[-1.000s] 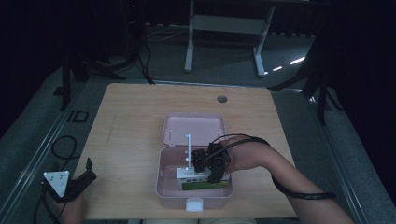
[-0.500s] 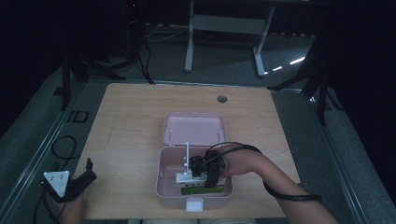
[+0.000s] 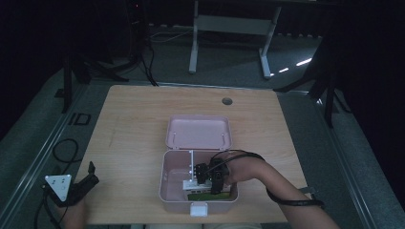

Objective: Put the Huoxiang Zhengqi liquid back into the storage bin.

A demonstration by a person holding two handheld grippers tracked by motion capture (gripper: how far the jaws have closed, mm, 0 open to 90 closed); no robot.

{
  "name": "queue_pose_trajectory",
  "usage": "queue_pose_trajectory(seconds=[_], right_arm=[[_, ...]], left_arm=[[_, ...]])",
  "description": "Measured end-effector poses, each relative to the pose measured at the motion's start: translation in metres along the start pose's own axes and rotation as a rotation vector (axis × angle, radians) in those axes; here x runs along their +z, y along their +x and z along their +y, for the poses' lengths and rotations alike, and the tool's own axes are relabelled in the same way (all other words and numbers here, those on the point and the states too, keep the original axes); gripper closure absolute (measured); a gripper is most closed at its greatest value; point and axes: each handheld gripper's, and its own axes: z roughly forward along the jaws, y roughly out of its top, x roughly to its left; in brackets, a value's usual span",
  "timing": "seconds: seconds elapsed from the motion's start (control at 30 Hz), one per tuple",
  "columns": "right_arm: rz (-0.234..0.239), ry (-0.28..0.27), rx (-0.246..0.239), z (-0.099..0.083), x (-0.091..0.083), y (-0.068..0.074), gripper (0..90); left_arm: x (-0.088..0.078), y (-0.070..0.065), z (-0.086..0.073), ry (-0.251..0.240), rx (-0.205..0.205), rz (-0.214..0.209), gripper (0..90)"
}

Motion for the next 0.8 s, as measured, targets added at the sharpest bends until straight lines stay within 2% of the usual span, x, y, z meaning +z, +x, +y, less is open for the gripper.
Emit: queue_pose_trajectory(seconds=[0.43, 0.57, 0.8], right_arm=[[-0.010, 0.021, 0.005, -0.002, 0.008, 0.003, 61.3], [-0.002, 0.038, -0.006, 0.000, 0.008, 0.006, 56.3], [-0.001, 0.031, -0.002, -0.006, -0.009, 0.011, 50.5]], left_arm=[[0.000, 0.000, 0.000, 0.002, 0.004, 0.002, 3.2], [0.000, 0.000, 0.000, 0.003, 0.004, 0.002, 3.2], [0.000, -0.001, 0.000, 0.003, 0.005, 0.002, 3.2]])
